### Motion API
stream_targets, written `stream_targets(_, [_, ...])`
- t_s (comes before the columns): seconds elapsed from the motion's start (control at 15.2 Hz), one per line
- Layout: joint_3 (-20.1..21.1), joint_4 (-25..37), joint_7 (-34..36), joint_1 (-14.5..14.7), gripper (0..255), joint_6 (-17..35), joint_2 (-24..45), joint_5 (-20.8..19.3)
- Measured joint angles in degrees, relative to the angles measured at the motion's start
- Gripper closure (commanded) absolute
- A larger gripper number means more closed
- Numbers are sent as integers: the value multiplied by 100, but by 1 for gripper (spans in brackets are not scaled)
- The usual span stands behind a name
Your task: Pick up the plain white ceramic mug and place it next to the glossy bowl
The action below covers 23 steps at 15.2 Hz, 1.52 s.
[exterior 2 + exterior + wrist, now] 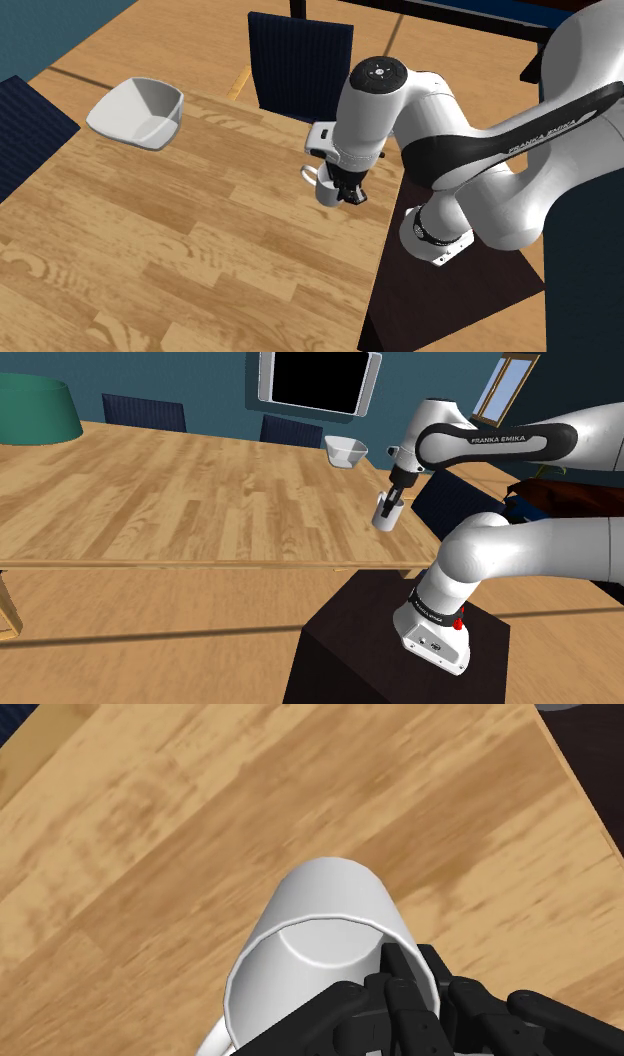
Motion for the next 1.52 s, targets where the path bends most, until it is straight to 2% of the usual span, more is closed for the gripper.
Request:
stream_targets(0.66, [242, 684, -5, 130, 255, -880, -208, 259])
stream_targets(1.52, [459, 1700, -34, 264, 255, -1781, -100, 496])
